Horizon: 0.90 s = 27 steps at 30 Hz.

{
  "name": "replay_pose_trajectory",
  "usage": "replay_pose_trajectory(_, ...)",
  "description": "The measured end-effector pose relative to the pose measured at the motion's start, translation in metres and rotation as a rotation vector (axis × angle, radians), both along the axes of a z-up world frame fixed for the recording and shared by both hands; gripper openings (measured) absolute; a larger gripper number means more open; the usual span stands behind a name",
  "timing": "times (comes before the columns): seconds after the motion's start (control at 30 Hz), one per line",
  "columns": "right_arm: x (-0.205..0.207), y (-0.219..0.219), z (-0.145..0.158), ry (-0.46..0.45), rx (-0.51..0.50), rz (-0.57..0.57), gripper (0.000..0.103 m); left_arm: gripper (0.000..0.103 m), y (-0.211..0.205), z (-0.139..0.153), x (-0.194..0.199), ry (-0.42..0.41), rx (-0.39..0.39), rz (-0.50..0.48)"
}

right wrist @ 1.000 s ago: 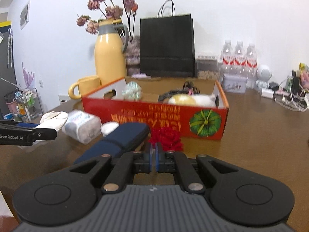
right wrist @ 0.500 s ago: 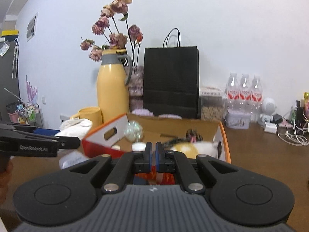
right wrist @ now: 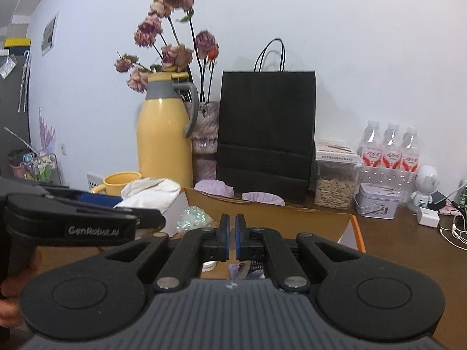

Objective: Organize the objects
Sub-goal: 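Carry the white tissue into the box and open the left tool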

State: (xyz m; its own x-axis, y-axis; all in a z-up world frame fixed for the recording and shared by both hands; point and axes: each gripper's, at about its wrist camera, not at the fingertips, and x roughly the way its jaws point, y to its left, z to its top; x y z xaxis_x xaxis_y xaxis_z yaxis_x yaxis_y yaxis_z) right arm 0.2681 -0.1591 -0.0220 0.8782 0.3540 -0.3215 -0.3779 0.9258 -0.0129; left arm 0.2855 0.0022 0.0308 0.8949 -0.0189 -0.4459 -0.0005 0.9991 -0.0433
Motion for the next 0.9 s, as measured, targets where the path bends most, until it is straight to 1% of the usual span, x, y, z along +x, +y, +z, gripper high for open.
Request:
replay_pose_trajectory(0.17, 0.028, 0.006, -0.009, 0.009, -0.005, -0.007, 0.004, 0.053, 0.002, -0.009, 0.031, 0.025, -0.008, 0.001)
replay_pose_trajectory(0.27, 0.04, 0.009, -0.017, 0.023, -0.018, -0.008, 0.004, 0.054, 0.0, -0.014, 0.045, 0.04, 0.013, -0.001)
replay_pose_trajectory(0.3, 0.043, 0.009, -0.019, 0.028, -0.023, -0.008, 0.004, 0.057, 0.0, -0.016, 0.048, 0.042, 0.016, 0.0)
replay_pose_trajectory(0.33, 0.046, 0.009, -0.022, 0.033, -0.03, -0.009, 0.004, 0.064, 0.0, -0.018, 0.052, 0.047, 0.021, 0.0)
replay_pose_trajectory(0.37, 0.049, 0.009, -0.025, 0.039, -0.041, -0.012, 0.004, 0.069, 0.0, -0.019, 0.054, 0.048, 0.025, 0.0)
replay_pose_trajectory(0.47, 0.056, 0.008, -0.031, 0.065, -0.062, -0.02, 0.007, 0.081, 0.002, -0.021, 0.057, 0.033, 0.034, 0.004)
replay_pose_trajectory(0.5, 0.057, 0.008, -0.033, 0.074, -0.072, -0.024, 0.014, 0.093, 0.003, -0.022, 0.056, 0.026, 0.032, 0.004)
replay_pose_trajectory(0.53, 0.057, 0.008, -0.035, 0.08, -0.085, -0.038, 0.035, 0.102, 0.004, -0.022, 0.056, 0.02, 0.029, 0.008)
replay_pose_trajectory(0.57, 0.057, 0.008, -0.036, 0.078, -0.094, -0.054, 0.051, 0.103, 0.006, -0.021, 0.055, 0.01, 0.024, 0.017)
replay_pose_trajectory(0.6, 0.057, 0.007, -0.037, 0.072, -0.1, -0.067, 0.079, 0.103, 0.008, -0.021, 0.053, 0.001, 0.018, 0.024)
replay_pose_trajectory(0.63, 0.055, 0.006, -0.037, 0.063, -0.105, -0.078, 0.093, 0.103, 0.01, -0.02, 0.052, -0.005, 0.011, 0.031)
replay_pose_trajectory(0.67, 0.053, 0.005, -0.037, 0.053, -0.109, -0.085, 0.096, 0.103, 0.012, -0.019, 0.052, -0.008, 0.004, 0.038)
replay_pose_trajectory(0.73, 0.051, 0.004, -0.037, 0.045, -0.111, -0.091, 0.103, 0.103, 0.014, -0.019, 0.051, -0.011, -0.006, 0.046)
replay_pose_trajectory(0.9, 0.047, 0.003, -0.036, 0.035, -0.109, -0.101, 0.103, 0.103, 0.014, -0.02, 0.049, -0.009, -0.006, 0.046)
